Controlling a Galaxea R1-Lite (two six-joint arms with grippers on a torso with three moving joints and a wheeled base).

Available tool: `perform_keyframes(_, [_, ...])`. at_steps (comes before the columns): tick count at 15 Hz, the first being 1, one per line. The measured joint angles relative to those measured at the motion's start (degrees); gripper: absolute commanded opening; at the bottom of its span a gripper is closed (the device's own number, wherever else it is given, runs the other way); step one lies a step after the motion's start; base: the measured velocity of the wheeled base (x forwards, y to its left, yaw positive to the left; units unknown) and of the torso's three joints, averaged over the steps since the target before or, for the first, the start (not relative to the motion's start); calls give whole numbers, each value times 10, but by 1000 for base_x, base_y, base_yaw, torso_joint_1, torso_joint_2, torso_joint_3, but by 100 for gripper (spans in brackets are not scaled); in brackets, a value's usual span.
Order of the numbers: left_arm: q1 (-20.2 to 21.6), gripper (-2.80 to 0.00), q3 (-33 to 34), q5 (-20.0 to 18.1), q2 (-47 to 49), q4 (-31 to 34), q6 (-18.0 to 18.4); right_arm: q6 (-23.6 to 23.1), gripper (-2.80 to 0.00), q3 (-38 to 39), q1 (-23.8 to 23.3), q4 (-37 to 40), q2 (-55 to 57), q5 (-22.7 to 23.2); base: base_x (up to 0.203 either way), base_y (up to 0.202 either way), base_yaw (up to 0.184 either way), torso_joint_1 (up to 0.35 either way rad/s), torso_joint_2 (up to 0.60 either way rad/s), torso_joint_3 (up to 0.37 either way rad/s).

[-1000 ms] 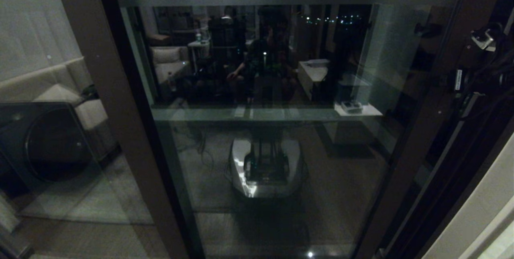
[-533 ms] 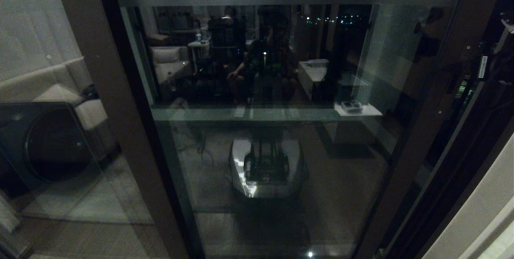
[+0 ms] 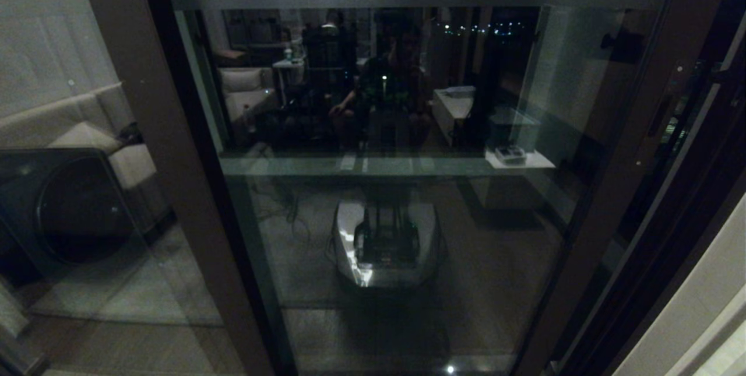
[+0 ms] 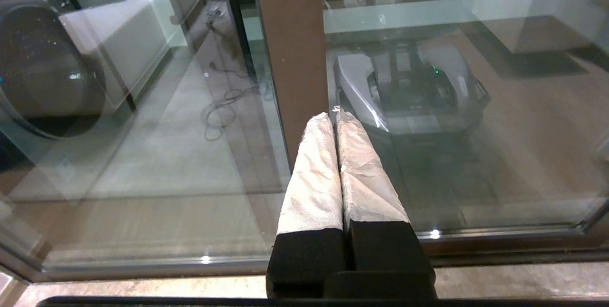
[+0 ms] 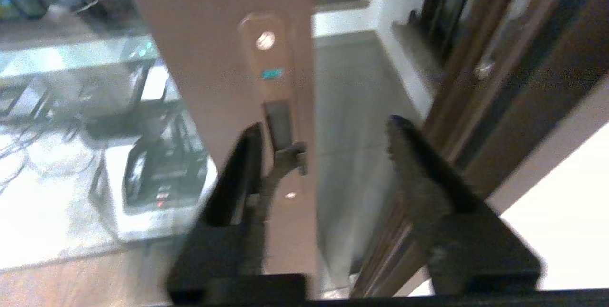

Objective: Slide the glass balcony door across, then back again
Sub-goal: Open the slid door

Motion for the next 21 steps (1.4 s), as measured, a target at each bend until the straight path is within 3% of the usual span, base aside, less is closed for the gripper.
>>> perform_keyframes(3, [0, -280, 0, 0, 0, 0, 0, -2, -280, -20, -13, 0, 9, -7, 0, 0, 0, 0, 0, 0])
perform_keyframes(8, [0, -280, 0, 0, 0, 0, 0, -12, -280, -78, -18, -1, 77, -65, 0, 0, 0, 0, 0, 0])
perform_keyframes(13, [0, -280, 0, 0, 0, 0, 0, 15, -280, -152, -7, -2, 164, -52, 0, 0, 0, 0, 0, 0])
perform_keyframes(21, [0, -280, 0, 0, 0, 0, 0, 32, -280, -162, 27, -9, 199, -37, 0, 0, 0, 0, 0, 0])
